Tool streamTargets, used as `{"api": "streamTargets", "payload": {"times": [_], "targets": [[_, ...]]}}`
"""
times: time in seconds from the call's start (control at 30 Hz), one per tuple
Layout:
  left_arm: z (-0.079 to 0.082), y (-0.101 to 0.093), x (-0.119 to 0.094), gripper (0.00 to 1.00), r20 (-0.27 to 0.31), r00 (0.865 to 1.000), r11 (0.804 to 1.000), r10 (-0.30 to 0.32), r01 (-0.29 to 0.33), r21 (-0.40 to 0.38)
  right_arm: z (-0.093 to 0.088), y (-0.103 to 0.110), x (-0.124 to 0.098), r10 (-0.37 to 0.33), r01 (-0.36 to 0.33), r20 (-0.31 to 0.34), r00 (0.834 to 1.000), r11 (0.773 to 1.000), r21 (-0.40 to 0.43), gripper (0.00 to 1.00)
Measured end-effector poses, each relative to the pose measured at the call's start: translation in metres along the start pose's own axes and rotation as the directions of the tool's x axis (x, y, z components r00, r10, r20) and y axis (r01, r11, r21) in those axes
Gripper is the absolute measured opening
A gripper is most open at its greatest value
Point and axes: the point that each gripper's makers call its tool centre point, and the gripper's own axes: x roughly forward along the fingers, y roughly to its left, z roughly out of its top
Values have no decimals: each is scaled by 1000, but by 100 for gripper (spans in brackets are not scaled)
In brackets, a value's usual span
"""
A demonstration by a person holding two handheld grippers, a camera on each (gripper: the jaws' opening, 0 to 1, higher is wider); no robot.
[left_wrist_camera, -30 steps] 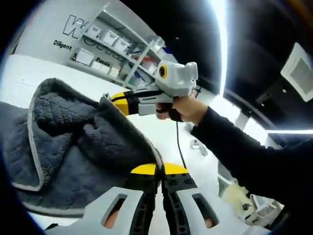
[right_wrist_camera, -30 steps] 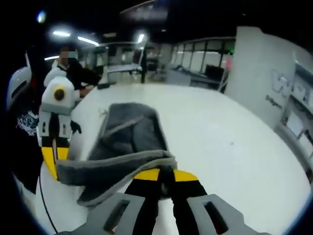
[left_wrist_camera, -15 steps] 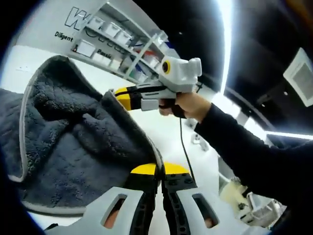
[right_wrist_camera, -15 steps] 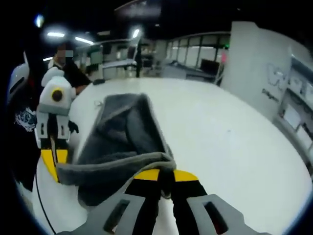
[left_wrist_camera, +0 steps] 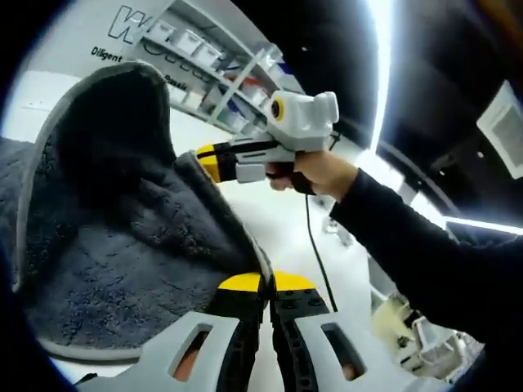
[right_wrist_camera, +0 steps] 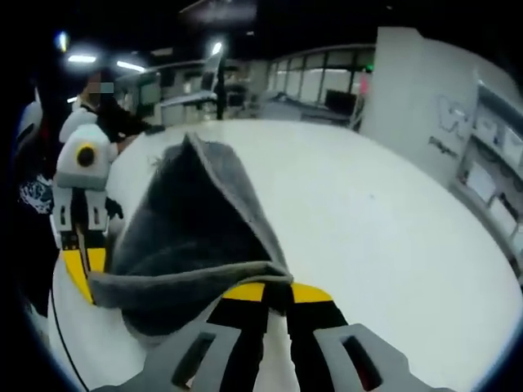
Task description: Open the folded towel by lifting each exposed corner and separating the folded layers until the towel lies flat within the target outline without major curled edges
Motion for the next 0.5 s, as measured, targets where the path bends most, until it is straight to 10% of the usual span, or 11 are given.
{"api": "streamTargets", "payload": {"times": [0.5], "targets": [[0,-17,-7,26,-14,1000,994,18,-17,111,-22,-10,-2,-52,53,-55,997,998,21,5]]}}
